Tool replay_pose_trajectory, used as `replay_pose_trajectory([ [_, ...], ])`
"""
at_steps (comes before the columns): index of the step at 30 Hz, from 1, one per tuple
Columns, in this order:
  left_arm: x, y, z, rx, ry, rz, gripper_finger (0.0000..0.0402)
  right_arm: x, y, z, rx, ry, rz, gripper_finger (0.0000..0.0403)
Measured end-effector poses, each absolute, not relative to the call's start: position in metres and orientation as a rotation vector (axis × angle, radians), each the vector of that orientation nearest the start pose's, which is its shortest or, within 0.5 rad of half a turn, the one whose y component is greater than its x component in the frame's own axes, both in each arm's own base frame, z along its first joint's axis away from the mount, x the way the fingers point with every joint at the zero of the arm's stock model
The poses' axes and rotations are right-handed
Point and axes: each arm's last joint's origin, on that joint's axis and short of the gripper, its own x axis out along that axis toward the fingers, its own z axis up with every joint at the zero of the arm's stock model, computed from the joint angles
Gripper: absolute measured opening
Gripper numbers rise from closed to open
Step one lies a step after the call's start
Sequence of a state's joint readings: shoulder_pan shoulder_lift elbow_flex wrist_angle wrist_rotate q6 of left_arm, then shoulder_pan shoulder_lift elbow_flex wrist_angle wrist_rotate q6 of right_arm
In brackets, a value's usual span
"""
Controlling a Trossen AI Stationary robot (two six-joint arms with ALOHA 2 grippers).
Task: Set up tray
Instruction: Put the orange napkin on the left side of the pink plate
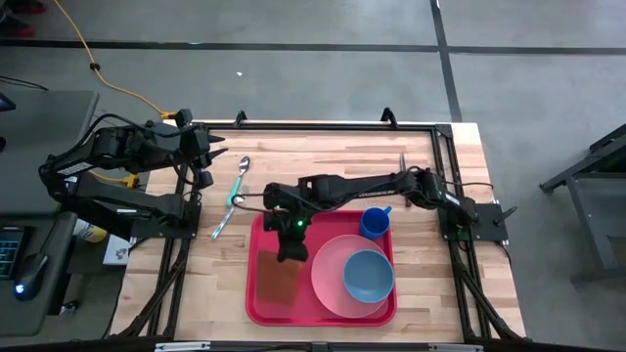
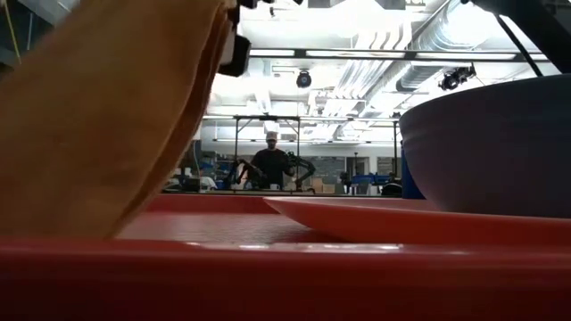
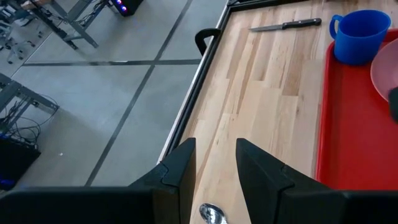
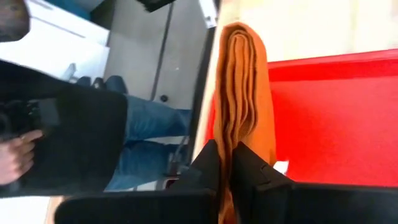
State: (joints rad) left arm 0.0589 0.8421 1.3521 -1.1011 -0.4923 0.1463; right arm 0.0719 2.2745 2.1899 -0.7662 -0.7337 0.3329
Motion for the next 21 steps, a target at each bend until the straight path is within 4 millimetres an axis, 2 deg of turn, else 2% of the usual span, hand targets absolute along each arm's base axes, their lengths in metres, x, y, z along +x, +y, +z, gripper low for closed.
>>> replay_pose_trajectory([
  [4,0.105,0.020,0.420,0.267,0.623,0.492,0.0145,0.496,0.047,0.268,0.577,0.975,0.573,0.0000],
  [13,0.105,0.020,0.421,0.271,0.624,0.501,0.0145,0.488,0.045,0.226,0.607,1.098,0.543,0.0000],
  [21,0.105,0.021,0.421,0.280,0.625,0.529,0.0145,0.492,0.034,0.222,0.548,1.064,0.421,0.0000],
])
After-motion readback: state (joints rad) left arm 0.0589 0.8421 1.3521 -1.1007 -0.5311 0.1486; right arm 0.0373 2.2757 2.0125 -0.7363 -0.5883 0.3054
